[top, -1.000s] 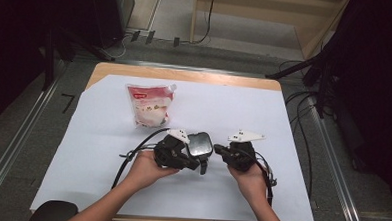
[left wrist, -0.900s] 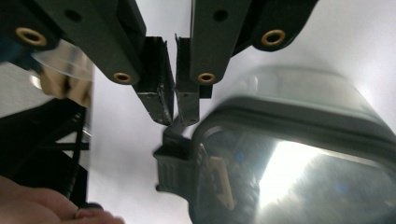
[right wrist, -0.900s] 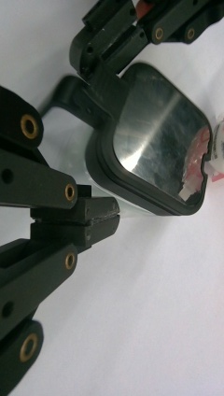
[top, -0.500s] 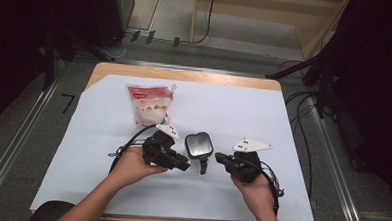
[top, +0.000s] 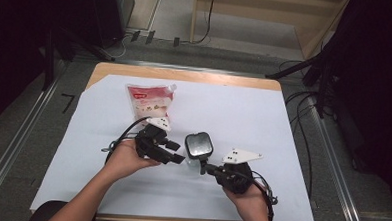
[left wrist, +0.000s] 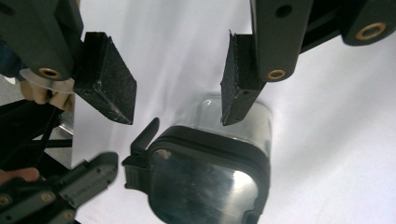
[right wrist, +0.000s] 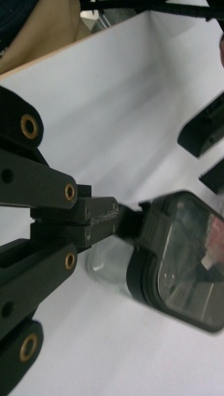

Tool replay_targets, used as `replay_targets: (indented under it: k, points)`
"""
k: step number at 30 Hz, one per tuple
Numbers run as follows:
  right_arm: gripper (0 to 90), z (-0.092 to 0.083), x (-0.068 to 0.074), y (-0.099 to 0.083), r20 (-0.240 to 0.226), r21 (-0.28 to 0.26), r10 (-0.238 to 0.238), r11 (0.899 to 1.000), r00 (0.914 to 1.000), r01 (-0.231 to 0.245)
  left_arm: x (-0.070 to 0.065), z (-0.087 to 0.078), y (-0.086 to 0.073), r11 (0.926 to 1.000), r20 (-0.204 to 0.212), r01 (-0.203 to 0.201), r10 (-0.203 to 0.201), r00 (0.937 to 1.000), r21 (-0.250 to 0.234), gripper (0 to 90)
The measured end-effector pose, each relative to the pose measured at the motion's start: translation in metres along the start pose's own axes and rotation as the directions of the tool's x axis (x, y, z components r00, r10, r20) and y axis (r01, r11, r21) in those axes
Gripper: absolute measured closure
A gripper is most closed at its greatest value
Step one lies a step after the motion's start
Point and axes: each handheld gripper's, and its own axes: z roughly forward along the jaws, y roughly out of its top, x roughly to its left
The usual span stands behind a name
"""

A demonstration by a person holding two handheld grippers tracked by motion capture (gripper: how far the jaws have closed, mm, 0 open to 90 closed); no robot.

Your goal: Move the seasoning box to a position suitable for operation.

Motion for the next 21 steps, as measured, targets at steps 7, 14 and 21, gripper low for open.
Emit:
replay_targets:
  k: [7,14,21]
  points:
    - [90.0,0.013,0.008,-0.001,-0.028,0.018,-0.028,0.999,0.9992,0.029,0.008,-0.002,0.0,0.9999,-0.001,0.008,-0.008,1.0,-0.013,45.9]
    - [90.0,0.024,0.011,0.0,-0.049,0.039,-0.027,0.999,0.9984,0.029,0.011,-0.005,0.0,0.9992,-0.02,-0.003,0.002,0.9998,-0.041,45.8]
    - [90.0,0.029,0.005,0.0,-0.044,0.056,-0.027,0.998,0.9987,0.03,0.013,-0.006,-0.001,0.9993,-0.031,0.002,-0.003,0.9995,-0.039,45.1]
